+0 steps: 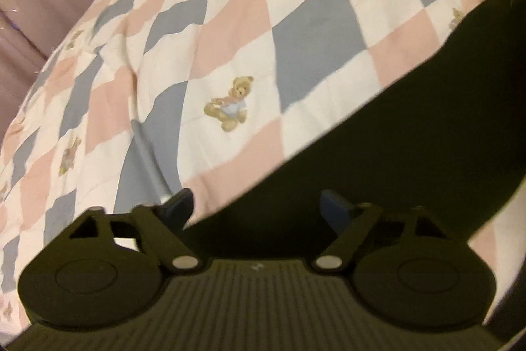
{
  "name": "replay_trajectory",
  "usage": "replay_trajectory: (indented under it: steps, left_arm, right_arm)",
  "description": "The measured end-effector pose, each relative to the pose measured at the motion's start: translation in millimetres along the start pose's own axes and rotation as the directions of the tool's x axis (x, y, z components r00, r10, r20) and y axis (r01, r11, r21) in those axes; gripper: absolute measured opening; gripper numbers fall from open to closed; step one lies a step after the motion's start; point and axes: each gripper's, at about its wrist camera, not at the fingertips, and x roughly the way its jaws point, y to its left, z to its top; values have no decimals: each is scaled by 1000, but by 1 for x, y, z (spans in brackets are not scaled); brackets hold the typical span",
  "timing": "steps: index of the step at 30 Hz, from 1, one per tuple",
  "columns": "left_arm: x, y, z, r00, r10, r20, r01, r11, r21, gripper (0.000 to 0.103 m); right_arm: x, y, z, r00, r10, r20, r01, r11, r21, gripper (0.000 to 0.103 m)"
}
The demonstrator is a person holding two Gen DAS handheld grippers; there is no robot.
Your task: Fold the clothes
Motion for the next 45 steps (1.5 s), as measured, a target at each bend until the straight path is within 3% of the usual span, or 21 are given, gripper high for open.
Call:
replay_trajectory:
  steps: [4,9,11,16,20,21,22,23,24,26,29,32,35,40,42,45]
  left_arm:
    - [18,31,4,993,-112,24,112,994,-1,72]
    - [42,48,4,971,-228,-75,234,968,88,70]
    - [49,54,0,962,-250,-109,261,960,104,69]
    - [76,61,-15,938,-283,-200,305,948,90,70]
    - [89,55,-23,939,-279,-203,301,950,84,71]
    - [91,54,-24,940,-276,-201,296,952,78,71]
    - [92,53,-25,942,-271,-198,290,954,75,69]
    - [91,52,-25,947,-256,-195,277,957,85,60]
    - [88,50,-25,954,-233,-190,255,961,102,54]
    - [81,46,-24,966,-185,-178,211,968,134,24]
    - [59,41,-30,984,-110,-143,135,974,180,5]
    - [26,27,-46,996,-27,-86,45,976,214,2]
    - [-22,9,-67,998,63,-1,-61,982,179,2]
    - [-132,-38,-123,975,205,86,-198,977,-76,3]
    - [-175,-65,-157,971,228,66,-214,962,-171,3]
    - [-218,-112,-207,979,202,-10,-194,925,-328,3]
  right_arm:
    - [19,-13,14,992,119,-37,-120,992,-28,79]
    - [41,-21,32,967,239,-91,-249,962,-115,75]
    - [52,-23,38,953,275,-129,-291,947,-135,68]
    - [78,-26,40,915,335,-226,-370,919,-134,66]
    - [94,-21,32,898,347,-272,-387,915,-111,62]
    - [99,-20,30,894,350,-281,-389,916,-96,58]
    - [102,-18,28,890,351,-290,-389,917,-86,47]
    - [104,-16,26,888,350,-298,-388,918,-80,31]
    - [107,-14,25,886,348,-306,-387,919,-74,25]
    - [102,-9,23,897,330,-295,-367,927,-79,4]
    - [78,2,19,939,263,-222,-294,948,-122,2]
    - [33,22,10,980,173,-103,-188,967,-169,2]
    - [-22,54,-6,997,73,6,-70,969,-238,2]
    - [-111,128,-58,995,-31,91,61,938,-341,1]
    - [-142,159,-88,998,-23,62,43,939,-341,1]
    - [-171,201,-137,999,-4,-44,-9,956,-292,2]
